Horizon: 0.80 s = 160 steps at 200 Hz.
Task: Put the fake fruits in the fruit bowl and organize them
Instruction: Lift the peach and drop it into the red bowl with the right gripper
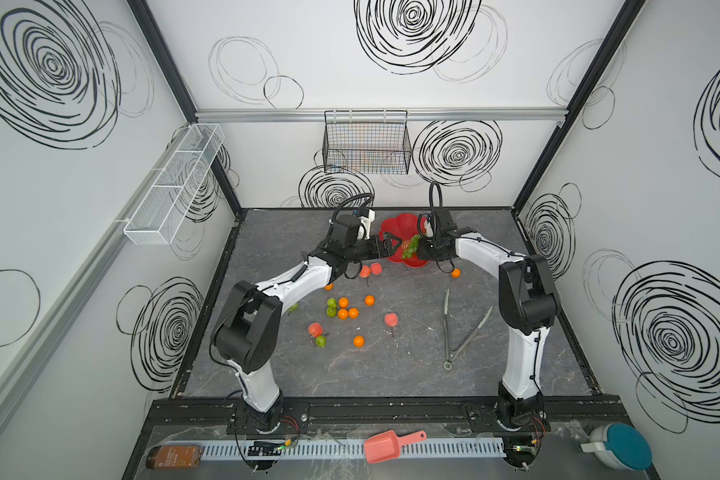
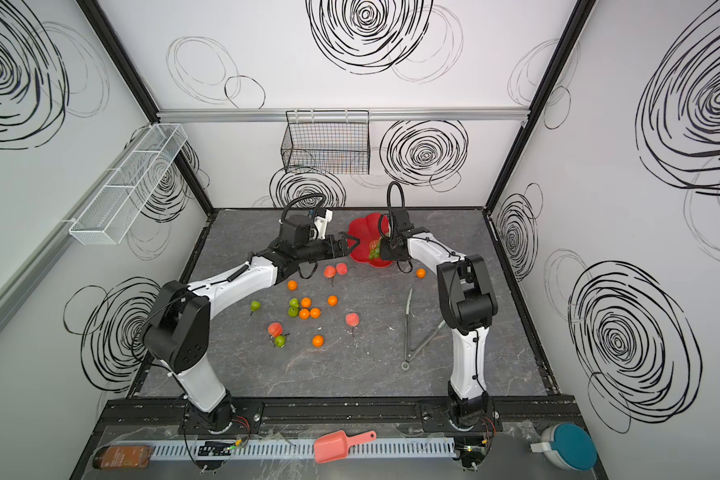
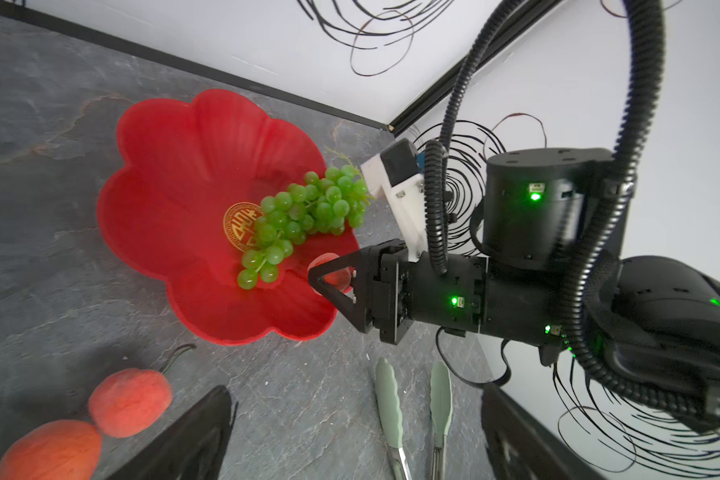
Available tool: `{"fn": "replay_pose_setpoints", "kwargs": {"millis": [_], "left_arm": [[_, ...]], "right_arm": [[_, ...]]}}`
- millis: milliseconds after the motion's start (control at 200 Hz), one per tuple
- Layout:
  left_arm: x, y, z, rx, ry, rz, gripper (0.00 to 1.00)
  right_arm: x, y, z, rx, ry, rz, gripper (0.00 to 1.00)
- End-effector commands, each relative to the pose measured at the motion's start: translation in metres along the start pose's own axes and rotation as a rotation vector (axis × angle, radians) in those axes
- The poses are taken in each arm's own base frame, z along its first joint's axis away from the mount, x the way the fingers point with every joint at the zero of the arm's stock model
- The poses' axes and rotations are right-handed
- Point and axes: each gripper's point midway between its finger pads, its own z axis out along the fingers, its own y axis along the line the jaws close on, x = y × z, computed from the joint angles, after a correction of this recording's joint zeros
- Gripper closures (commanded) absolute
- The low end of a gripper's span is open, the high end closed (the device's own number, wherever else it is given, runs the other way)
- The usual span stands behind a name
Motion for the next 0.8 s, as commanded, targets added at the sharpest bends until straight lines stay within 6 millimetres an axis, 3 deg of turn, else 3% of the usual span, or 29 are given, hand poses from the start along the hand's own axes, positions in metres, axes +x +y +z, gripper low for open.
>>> {"fn": "replay_pose_setpoints", "kwargs": {"millis": [0, 245, 455, 645, 795], "left_arm": [[-0.01, -0.001, 0.002, 0.07, -0.026, -0.029, 0.04], [-0.015, 0.003, 0.002, 0.087, -0.025, -0.058, 0.04], [-0.011, 0.003, 0.001, 0.082, -0.012, -0.053, 0.04], [-0.012, 0.002, -0.001, 0.067, -0.01, -0.036, 0.04], [-0.012, -0.002, -0.008, 0.013, -0.011, 0.017, 0.04]], "right_arm": [[-0.004, -0.001, 0.002, 0.023, 0.014, -0.007, 0.58], [-0.009, -0.006, 0.02, 0.049, 0.036, -0.007, 0.57], [-0.012, -0.001, 0.021, 0.028, 0.041, -0.002, 0.48], [-0.019, 0.003, 0.011, 0.019, 0.027, -0.006, 0.44], [-0.029, 0.007, -0.012, 0.018, -0.015, -0.02, 0.46]]}}
